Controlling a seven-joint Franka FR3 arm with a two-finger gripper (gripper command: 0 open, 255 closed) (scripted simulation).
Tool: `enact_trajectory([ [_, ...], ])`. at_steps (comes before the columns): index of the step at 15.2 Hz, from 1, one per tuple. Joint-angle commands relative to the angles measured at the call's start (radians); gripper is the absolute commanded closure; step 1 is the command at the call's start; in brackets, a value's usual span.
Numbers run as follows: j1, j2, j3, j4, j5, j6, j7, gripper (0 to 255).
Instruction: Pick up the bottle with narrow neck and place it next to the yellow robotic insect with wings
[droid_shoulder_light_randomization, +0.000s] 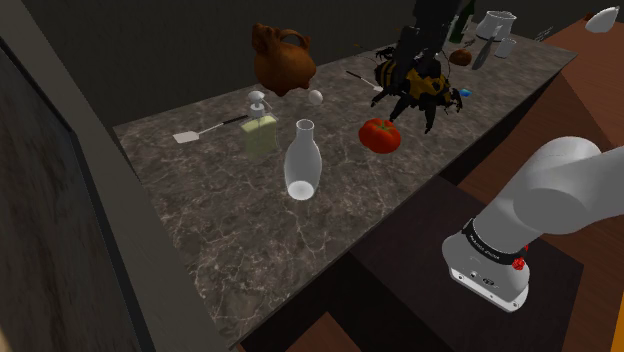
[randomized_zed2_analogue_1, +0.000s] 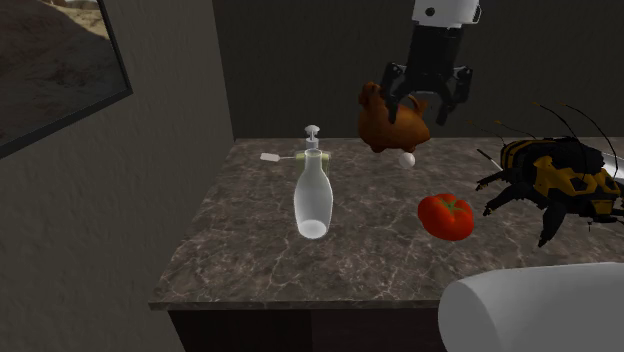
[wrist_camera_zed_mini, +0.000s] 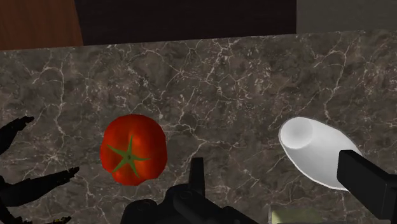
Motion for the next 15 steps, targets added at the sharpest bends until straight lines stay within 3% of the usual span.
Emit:
enact_trajectory([
  [1, 0.014, 0.039, 0.035, -0.004, 0.017, 0.043, 0.032, 0],
  [8, 0.051, 0.231, 0.147, 0.046, 0.043, 0.183, 0.135, 0],
  [15, 0.078, 0.459, 0.248, 0.154, 0.018, 0.295, 0.25, 0],
])
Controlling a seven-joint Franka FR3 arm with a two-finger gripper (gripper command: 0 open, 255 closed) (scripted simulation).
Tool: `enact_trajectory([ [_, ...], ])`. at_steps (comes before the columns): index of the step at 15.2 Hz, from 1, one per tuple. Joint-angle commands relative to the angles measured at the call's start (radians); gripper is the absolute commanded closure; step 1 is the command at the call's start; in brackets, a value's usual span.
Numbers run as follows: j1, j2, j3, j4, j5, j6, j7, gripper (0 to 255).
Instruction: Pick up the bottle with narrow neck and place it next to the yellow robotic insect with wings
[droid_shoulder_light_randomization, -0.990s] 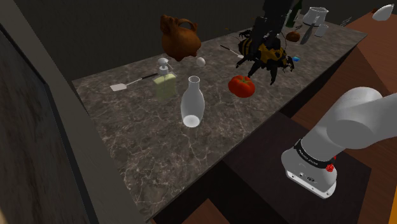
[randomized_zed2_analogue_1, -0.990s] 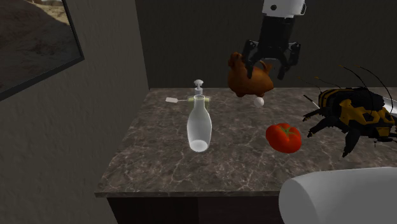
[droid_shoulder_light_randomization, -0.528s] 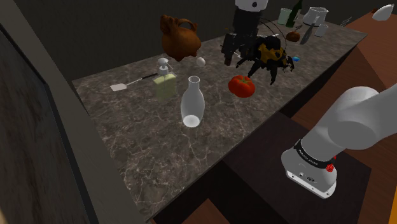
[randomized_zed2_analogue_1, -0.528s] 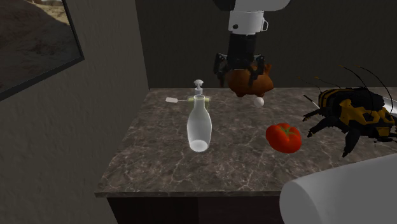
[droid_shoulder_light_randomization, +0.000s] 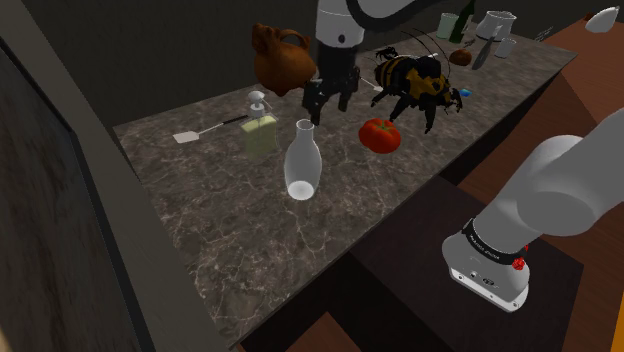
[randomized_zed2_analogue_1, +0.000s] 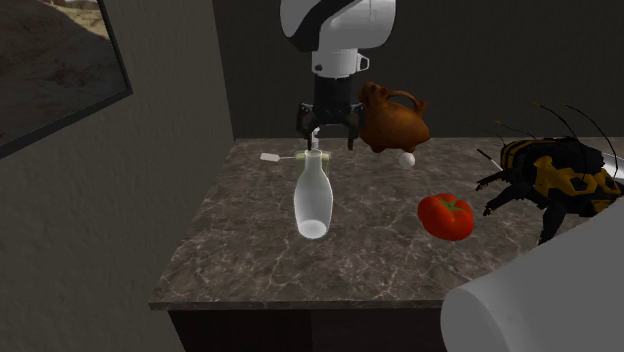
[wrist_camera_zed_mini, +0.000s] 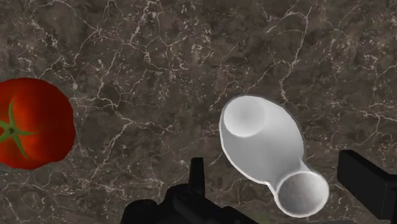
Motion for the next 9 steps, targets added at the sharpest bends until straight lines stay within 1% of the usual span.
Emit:
enact_trajectory([
  [1, 0.007, 0.076, 0.027, 0.047, -0.017, 0.026, 0.036, 0],
  [3, 0.014, 0.129, 0.045, 0.079, -0.033, 0.043, 0.063, 0],
  [9, 0.016, 0.152, 0.049, 0.021, -0.038, 0.124, 0.068, 0],
])
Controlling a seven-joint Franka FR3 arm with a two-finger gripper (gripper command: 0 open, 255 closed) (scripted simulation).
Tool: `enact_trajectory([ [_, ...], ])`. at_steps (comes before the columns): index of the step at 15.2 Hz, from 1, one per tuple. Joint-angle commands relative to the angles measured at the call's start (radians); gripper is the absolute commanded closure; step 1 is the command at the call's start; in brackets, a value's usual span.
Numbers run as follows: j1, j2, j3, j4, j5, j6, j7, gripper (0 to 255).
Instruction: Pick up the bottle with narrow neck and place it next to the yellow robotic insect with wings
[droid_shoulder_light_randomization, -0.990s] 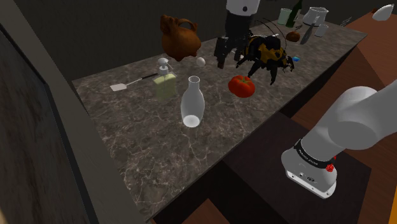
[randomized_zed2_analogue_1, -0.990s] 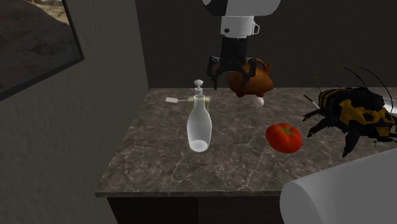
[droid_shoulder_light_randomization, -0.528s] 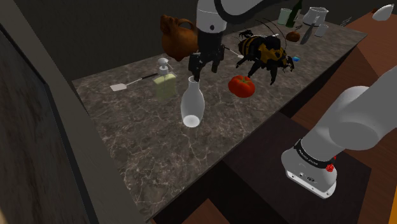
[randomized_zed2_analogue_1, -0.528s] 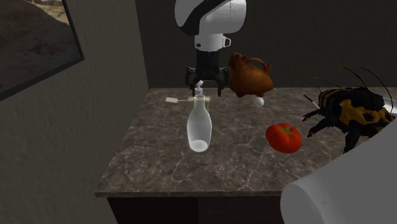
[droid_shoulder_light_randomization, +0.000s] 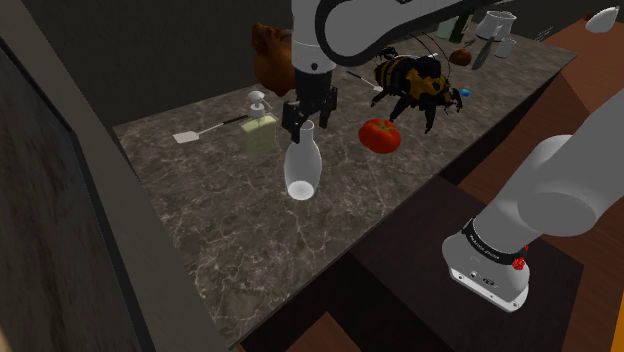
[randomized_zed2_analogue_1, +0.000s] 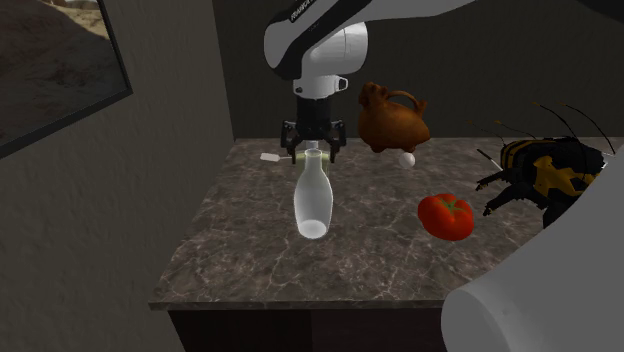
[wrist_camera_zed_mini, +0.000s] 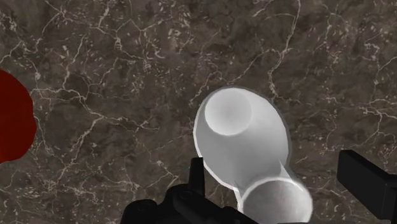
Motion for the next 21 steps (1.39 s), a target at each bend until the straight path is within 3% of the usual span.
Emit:
enact_trajectory([
  [1, 0.0, 0.008, 0.001, -0.022, -0.002, 0.03, 0.0, 0],
  [9, 0.0, 0.011, 0.001, -0.027, -0.003, 0.038, 0.001, 0],
  [10, 0.0, 0.011, 0.001, -0.027, -0.003, 0.038, 0.001, 255],
  [21, 0.0, 0.0, 0.0, -0.01, 0.0, 0.011, -0.001, 255],
])
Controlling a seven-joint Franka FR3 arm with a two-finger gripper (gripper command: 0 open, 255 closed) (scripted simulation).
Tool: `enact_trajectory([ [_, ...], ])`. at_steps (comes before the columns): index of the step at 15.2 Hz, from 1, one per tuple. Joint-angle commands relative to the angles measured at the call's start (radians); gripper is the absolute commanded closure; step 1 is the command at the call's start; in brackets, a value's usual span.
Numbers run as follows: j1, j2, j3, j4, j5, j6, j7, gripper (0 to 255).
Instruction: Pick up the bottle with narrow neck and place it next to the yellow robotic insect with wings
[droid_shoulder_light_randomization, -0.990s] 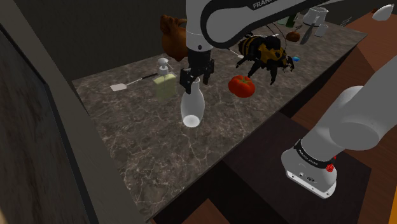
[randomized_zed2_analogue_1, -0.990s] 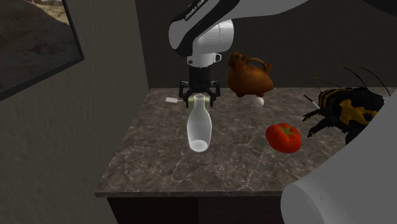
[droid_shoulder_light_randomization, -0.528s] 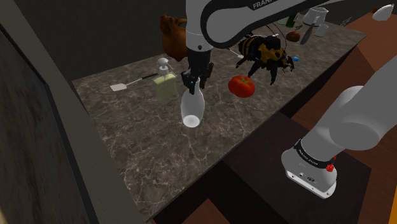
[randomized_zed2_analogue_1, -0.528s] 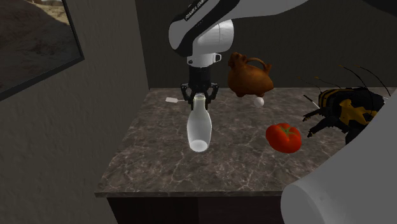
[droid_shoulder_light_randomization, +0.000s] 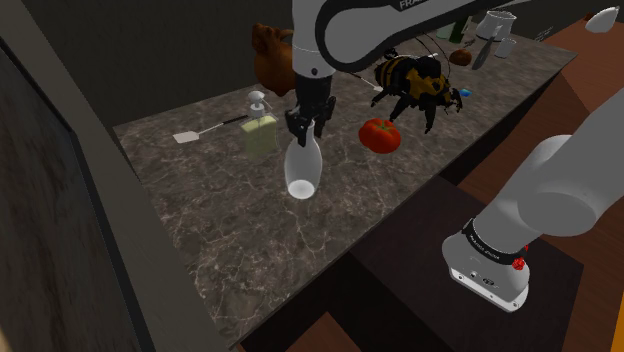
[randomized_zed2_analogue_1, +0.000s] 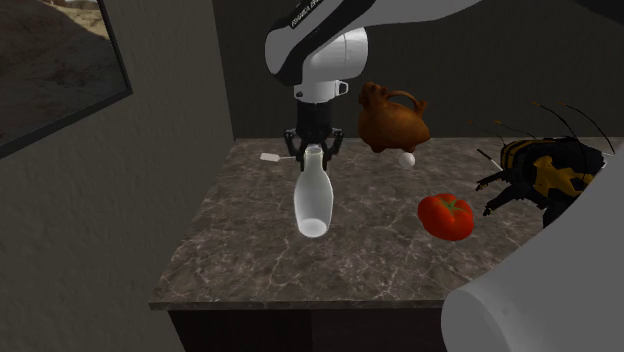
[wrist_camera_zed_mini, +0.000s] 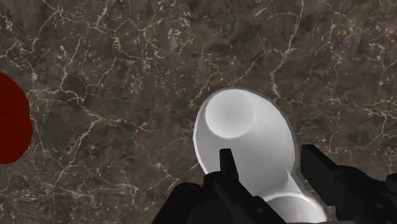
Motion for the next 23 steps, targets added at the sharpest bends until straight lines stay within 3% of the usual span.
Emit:
enact_trajectory([
  [1, 0.0, -0.009, -0.001, 0.017, 0.002, -0.025, -0.001, 255],
  [23, -0.005, -0.057, -0.014, 0.266, 0.009, -0.32, -0.004, 255],
])
